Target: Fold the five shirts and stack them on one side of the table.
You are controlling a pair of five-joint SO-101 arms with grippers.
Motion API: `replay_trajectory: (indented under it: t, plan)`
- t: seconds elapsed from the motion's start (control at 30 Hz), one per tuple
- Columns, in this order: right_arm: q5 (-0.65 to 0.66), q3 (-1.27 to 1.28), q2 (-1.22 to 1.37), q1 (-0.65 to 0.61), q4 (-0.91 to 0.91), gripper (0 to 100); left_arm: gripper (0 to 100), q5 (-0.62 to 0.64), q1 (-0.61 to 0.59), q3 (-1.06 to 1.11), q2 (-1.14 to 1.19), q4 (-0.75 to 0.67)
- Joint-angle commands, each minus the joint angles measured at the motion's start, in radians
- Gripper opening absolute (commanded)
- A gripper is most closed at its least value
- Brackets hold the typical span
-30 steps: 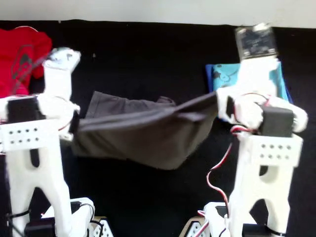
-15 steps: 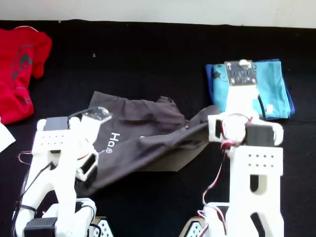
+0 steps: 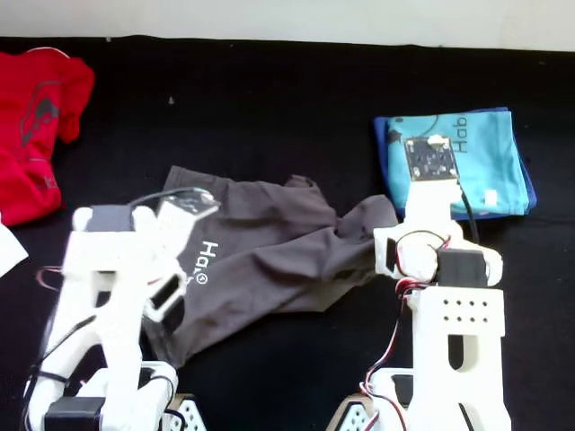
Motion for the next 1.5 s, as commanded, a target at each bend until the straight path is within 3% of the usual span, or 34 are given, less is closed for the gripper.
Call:
replay_trajectory:
  t: [0.0,0.2,0.43,0.57,0.7,0.9,1.03,1.17,1.33,1.47]
  plan:
    - [-0.003,0.002,-0.015,-0.008,-0.021,0.5,16,0.078,0.044,0.077,-0.005,-0.201]
    - [-0.003,0.004,-0.015,-0.008,-0.021,0.5,16,0.089,0.004,0.019,0.239,-0.365]
    - [-0.003,0.096,-0.024,-0.005,-0.111,0.5,16,0.193,-0.097,-0.466,0.628,-0.367]
    - [-0.008,0.171,-0.013,-0.005,-0.252,0.5,16,0.222,-0.097,-0.769,0.837,-0.249]
    - [-0.008,0.217,-0.013,-0.005,-0.386,0.5,16,0.222,-0.096,-1.047,0.961,-0.034]
    - [-0.008,0.216,-0.012,-0.005,-0.395,0.5,16,0.215,-0.094,-1.213,0.928,0.238]
    - [-0.009,0.216,-0.013,-0.005,-0.390,0.5,16,0.198,-0.096,-1.101,0.750,0.299]
    - [-0.009,0.217,-0.015,-0.005,-0.390,0.5,16,0.137,-0.082,-0.731,0.452,0.276]
    - [-0.009,0.216,-0.015,-0.008,-0.394,0.5,16,0.080,-0.082,-0.191,0.093,0.038]
    - [-0.009,0.216,-0.015,-0.010,-0.394,0.5,16,0.068,-0.082,0.114,-0.091,-0.132]
